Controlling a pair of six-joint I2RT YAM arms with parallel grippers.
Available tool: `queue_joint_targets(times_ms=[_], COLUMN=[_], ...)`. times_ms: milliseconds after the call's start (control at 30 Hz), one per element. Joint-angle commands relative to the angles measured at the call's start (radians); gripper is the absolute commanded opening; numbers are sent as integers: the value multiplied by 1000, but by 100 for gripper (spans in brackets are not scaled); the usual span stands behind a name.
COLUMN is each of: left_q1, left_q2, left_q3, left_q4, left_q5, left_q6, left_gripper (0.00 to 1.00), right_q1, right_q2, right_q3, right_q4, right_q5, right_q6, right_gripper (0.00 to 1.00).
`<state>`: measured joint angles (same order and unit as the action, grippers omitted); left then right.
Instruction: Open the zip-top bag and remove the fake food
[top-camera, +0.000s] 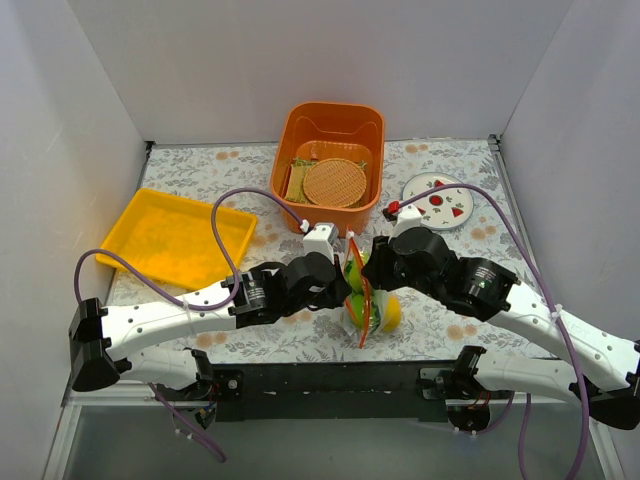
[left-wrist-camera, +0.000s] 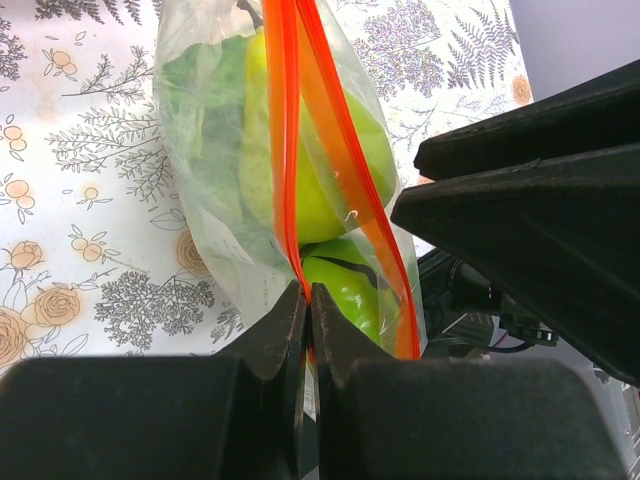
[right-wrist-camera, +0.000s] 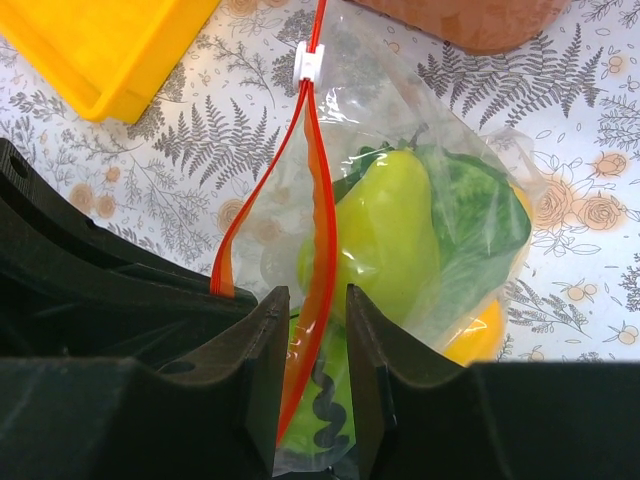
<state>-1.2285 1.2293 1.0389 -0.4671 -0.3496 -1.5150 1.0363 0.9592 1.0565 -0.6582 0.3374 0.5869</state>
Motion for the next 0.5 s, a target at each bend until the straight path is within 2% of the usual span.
queue_joint_targets(times_ms=[0, 467], left_q1=[-2, -2], left_q2=[-7, 6], left_q3=[18, 19], left_q4=[41, 54], left_q5=[3, 11], left_q6=[4, 9], left_gripper=[0, 0], right_q1=[4, 5], right_q2=[9, 19], right_q3=[7, -33], right_q4=[6, 28], right_q5=[-27, -67], right_q6=[-10, 4], right_gripper=[37, 37])
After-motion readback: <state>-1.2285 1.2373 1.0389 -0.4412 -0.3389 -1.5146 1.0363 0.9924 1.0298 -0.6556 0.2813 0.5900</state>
